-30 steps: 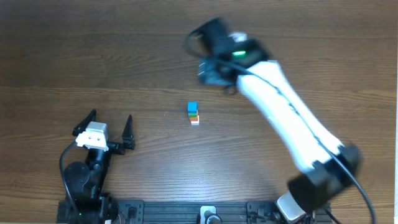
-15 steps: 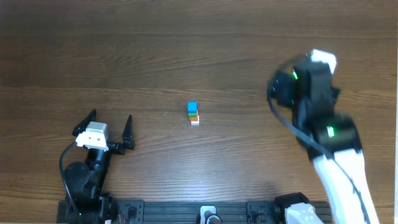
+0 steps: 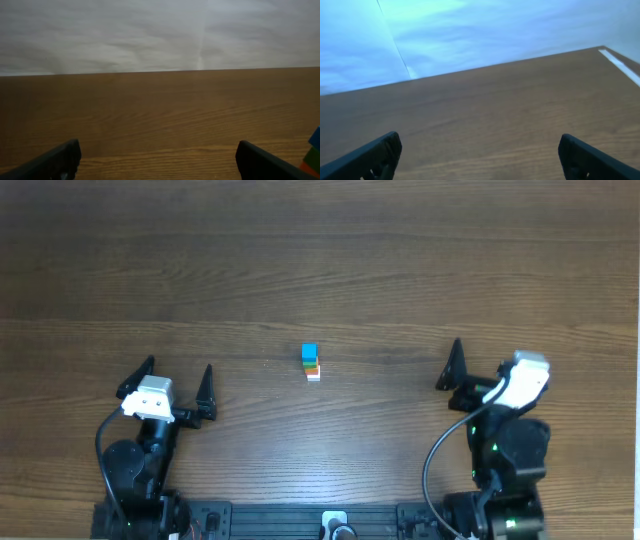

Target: Stack Cubes

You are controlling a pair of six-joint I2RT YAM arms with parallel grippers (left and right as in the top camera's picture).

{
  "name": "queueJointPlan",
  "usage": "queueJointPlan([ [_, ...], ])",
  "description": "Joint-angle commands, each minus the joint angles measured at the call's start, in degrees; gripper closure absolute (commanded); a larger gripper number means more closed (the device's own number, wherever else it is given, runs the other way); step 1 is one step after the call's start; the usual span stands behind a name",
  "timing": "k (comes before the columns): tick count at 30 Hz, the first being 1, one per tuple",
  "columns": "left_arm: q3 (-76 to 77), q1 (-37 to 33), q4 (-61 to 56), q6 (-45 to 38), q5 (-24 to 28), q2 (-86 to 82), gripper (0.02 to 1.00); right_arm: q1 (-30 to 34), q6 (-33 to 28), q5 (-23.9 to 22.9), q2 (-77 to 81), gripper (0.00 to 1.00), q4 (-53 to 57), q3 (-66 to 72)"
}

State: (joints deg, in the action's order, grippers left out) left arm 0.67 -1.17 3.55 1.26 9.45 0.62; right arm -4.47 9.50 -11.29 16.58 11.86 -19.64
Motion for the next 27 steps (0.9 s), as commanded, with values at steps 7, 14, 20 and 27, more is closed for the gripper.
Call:
queueJointPlan([
  [7, -0.3, -0.2, -0.1, -0.9, -0.3, -0.3, 0.018, 3.4, -1.8, 5.0, -16.3, 0.007, 0.0, 9.1],
  [14, -0.3, -0.2, -0.1, -0.8, -0.3, -0.3, 0.018, 3.4, -3.0, 5.5, -16.3, 0.009, -1.1, 11.8],
  [20, -0.3, -0.2, -0.1, -0.8, -0.3, -0.3, 0.018, 3.4, -2.9, 5.5, -16.3, 0.009, -2.4, 15.3],
  [27, -0.3, -0.2, -0.1, -0.8, -0.3, -0.3, 0.018, 3.4, -2.7, 7.1, -16.3, 0.009, -3.6, 17.4],
])
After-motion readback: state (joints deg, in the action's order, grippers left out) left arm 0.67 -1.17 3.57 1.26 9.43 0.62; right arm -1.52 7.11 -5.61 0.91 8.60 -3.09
